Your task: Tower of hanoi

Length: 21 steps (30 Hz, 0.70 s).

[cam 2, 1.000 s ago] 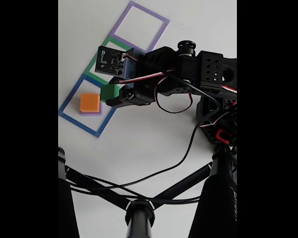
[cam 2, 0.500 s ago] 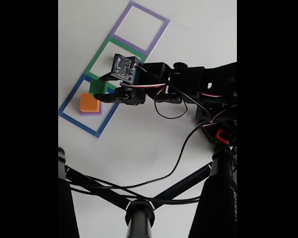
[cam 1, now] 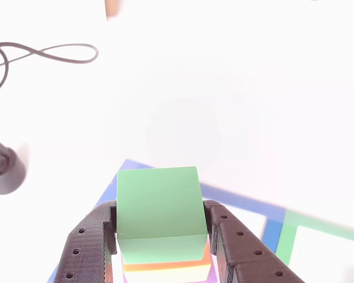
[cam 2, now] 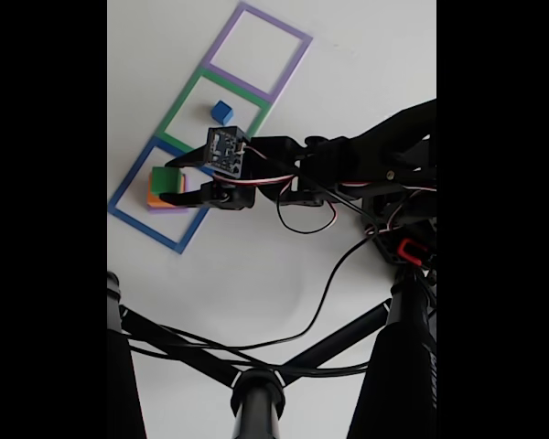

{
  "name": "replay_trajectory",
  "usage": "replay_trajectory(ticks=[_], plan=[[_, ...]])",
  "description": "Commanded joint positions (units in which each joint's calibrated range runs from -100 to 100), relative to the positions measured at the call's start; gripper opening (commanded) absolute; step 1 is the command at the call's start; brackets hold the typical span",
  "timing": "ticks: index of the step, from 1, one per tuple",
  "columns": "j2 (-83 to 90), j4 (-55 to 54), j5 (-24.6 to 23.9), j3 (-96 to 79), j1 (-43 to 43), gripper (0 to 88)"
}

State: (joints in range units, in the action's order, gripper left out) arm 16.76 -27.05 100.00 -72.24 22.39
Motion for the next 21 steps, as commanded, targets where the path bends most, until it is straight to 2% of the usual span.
replay_trajectory(ticks=[1,21], plan=[[-2.99,-5.42,0.0,1.24,0.52,5.9],[-12.12,-11.01,0.0,5.78,0.04,6.0]])
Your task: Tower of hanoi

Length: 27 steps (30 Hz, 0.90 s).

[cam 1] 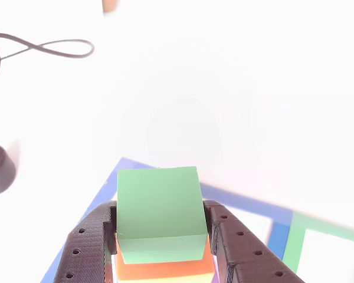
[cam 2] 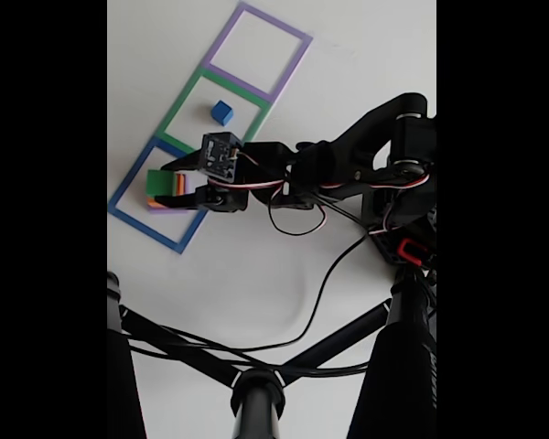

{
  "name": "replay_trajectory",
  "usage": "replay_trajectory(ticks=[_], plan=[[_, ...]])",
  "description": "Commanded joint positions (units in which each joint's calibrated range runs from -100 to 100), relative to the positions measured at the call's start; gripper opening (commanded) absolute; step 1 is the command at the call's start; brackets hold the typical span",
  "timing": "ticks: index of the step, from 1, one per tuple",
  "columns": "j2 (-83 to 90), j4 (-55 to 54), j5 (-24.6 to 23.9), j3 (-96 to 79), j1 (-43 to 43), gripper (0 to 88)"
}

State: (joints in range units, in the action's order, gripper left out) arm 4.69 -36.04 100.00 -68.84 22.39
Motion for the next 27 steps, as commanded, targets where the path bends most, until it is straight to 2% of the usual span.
replay_trajectory(ticks=[1,20,27], plan=[[-0.29,-2.26,0.0,2.48,-0.05,6.0],[-1.9,-3.4,0.0,2.3,-1.3,21.6],[2.38,-2.83,0.0,2.3,-1.49,25.6]])
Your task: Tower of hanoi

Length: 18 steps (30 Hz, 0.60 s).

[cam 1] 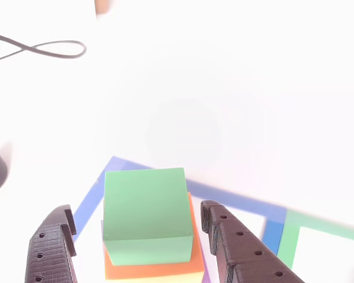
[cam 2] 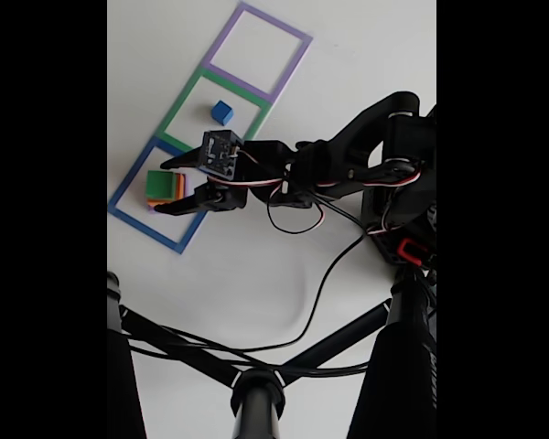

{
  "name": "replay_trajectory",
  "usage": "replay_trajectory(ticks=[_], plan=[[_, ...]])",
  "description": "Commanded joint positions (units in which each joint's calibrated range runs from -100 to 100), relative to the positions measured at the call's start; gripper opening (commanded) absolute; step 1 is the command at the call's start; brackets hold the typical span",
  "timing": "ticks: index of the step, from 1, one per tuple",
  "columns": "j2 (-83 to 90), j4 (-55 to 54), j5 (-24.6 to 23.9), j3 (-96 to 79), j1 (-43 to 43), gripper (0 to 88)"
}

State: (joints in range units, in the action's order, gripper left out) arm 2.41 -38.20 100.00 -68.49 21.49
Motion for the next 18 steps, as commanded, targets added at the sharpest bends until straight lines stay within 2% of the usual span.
replay_trajectory(ticks=[1,5,9,16,18], plan=[[5.87,-0.1,0.0,1.95,-0.49,26.1],[12.41,6.54,0.0,3.04,-0.4,27.0],[21.61,19.82,0.0,6.31,-0.4,25.7],[36.88,57.15,0.0,20.77,-2.12,3.7],[38.81,65.08,0.0,25.22,-2.89,0.3]])
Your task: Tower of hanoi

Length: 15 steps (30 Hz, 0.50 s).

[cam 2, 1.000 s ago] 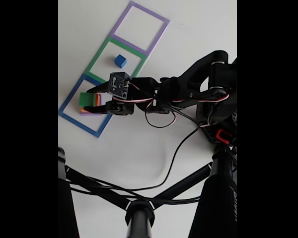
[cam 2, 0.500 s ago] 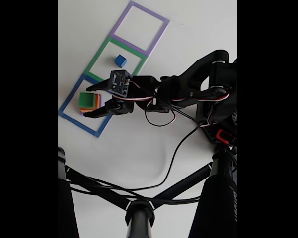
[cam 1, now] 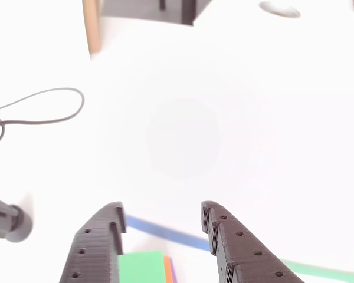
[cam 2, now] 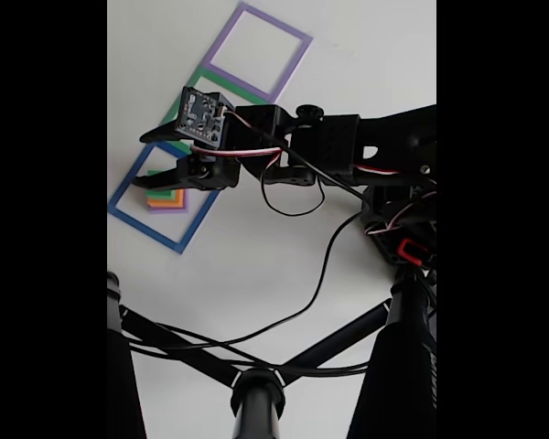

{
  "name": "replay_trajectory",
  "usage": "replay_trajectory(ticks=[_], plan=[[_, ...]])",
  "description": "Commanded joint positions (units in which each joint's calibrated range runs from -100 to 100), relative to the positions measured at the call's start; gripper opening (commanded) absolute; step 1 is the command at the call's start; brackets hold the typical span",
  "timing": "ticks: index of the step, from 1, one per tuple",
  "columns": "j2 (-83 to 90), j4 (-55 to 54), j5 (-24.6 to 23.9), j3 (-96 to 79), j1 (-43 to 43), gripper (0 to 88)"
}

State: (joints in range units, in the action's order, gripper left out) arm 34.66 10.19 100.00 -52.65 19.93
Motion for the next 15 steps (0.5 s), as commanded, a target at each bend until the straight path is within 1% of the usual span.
replay_trajectory(ticks=[1,7,9,12,15], plan=[[7.29,21.14,0.0,11.93,-1.91,0.2],[8.42,49.4,0.0,31.02,-5.27,0.1],[8.26,56.85,0.0,36.93,-6.42,0.1],[8.18,64.46,-0.17,43.38,-8.14,0.1],[8.18,70.86,-1.69,48.29,-10.25,0.1]])
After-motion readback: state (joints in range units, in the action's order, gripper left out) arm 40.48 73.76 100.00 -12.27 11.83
